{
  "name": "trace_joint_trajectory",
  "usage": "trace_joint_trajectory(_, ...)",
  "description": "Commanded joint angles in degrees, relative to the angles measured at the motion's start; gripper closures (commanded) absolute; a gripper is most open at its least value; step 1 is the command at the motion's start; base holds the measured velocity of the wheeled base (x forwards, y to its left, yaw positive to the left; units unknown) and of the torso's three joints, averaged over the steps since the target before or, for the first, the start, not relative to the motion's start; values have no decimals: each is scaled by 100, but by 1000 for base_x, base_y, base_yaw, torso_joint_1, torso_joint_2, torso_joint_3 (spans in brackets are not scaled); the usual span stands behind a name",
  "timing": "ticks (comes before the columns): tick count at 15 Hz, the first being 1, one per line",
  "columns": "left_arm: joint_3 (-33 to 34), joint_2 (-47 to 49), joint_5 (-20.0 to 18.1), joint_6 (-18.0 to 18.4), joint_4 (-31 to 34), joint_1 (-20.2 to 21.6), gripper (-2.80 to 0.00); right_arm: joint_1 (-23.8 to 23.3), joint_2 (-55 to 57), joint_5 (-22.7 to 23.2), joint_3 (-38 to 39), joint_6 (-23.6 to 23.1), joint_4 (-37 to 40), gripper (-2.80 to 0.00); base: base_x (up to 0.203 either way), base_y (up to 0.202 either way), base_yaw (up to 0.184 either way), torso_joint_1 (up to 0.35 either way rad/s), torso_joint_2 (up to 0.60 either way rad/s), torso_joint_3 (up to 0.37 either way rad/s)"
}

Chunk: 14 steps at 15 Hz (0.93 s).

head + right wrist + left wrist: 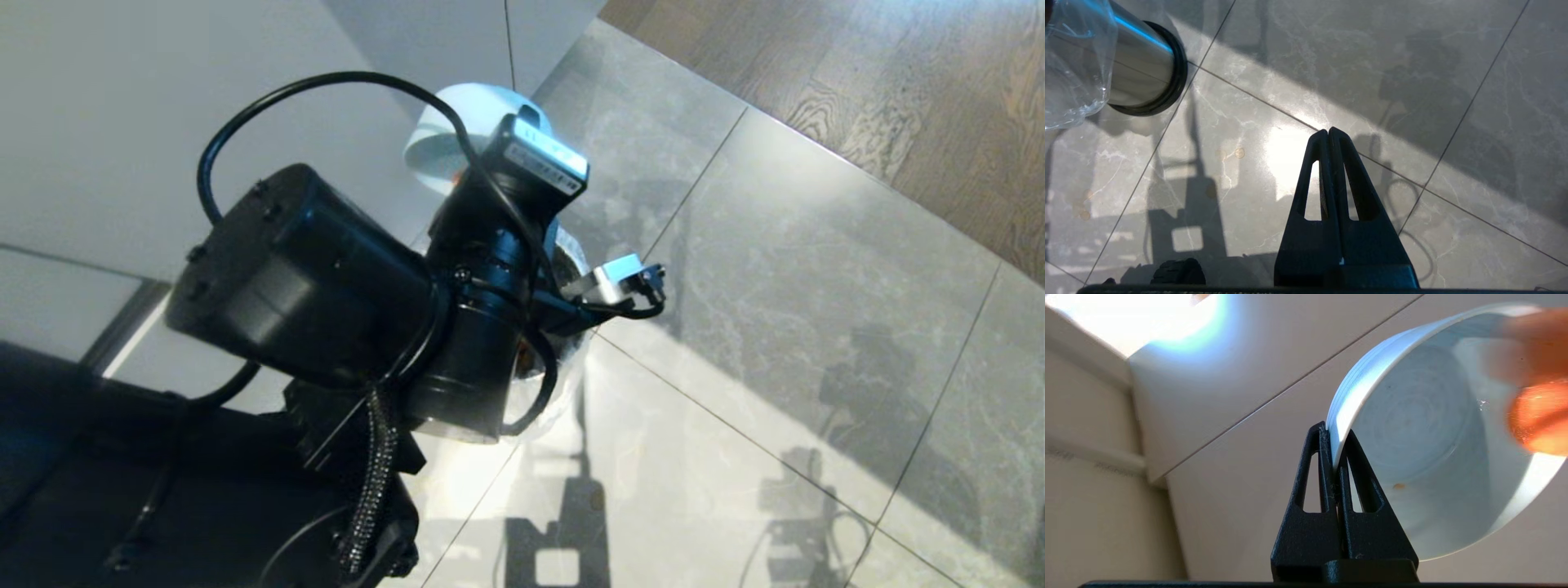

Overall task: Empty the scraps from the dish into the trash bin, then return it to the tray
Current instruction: Pour the leftover food from the bowl into the trash can

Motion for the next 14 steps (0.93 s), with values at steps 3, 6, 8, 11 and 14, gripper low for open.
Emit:
trace_joint_trajectory(3,-55,-247,-33,403,-277,-169,0,4,-2,-2,0,6,-2,0,0,0,0,0,0,0)
trace_joint_trajectory(6,-23,-267,-41,471,-277,-238,0,4,-2,-2,0,6,-2,0,0,0,0,0,0,0)
trace_joint_trajectory(8,-57,-285,-35,471,-277,-239,0,4,-2,-2,0,6,-2,0,0,0,0,0,0,0)
trace_joint_trajectory(11,66,-267,-24,479,-277,-247,0,4,-2,-2,0,-3,-2,0,0,0,0,0,0,0)
trace_joint_trajectory(14,265,-267,319,423,-277,-247,0,4,-2,-2,0,-3,-2,0,0,0,0,0,0,0)
